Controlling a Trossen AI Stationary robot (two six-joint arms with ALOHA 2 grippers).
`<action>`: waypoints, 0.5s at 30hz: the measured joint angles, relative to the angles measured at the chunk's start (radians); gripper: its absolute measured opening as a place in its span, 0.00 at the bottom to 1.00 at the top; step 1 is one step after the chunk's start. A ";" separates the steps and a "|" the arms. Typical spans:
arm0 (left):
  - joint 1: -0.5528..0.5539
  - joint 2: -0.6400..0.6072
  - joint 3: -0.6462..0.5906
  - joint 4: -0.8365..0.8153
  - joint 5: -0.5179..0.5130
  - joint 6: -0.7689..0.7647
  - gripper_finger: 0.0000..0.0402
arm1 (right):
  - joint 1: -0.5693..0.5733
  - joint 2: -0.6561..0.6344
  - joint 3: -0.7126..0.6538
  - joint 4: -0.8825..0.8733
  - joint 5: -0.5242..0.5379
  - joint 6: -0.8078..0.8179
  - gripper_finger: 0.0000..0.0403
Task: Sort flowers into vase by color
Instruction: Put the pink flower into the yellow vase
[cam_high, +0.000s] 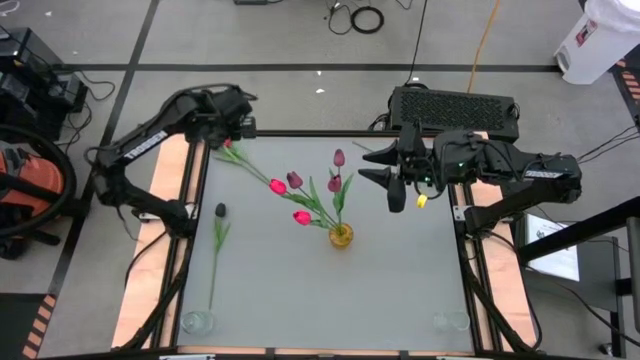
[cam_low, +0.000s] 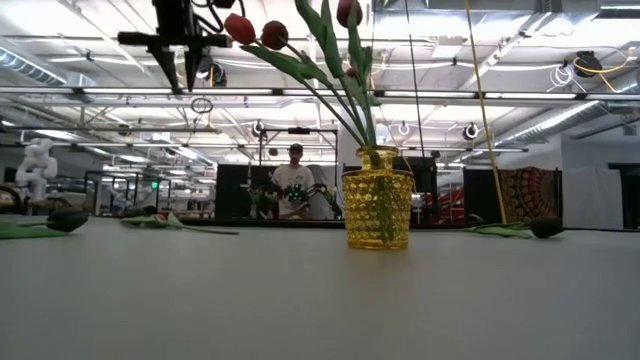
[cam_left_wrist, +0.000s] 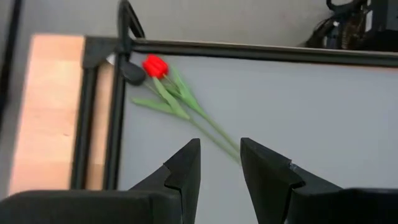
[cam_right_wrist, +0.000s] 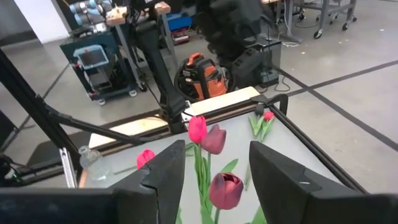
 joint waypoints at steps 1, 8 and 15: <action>0.022 0.006 0.000 0.014 0.024 0.003 0.30 | 0.000 0.000 0.000 -0.002 0.000 -0.007 0.42; 0.090 0.090 0.000 0.064 0.169 0.024 0.30 | 0.000 0.000 0.000 -0.003 0.000 -0.055 0.42; 0.091 0.214 0.000 0.058 0.201 0.006 0.30 | 0.000 0.000 -0.002 -0.049 0.000 -0.076 0.42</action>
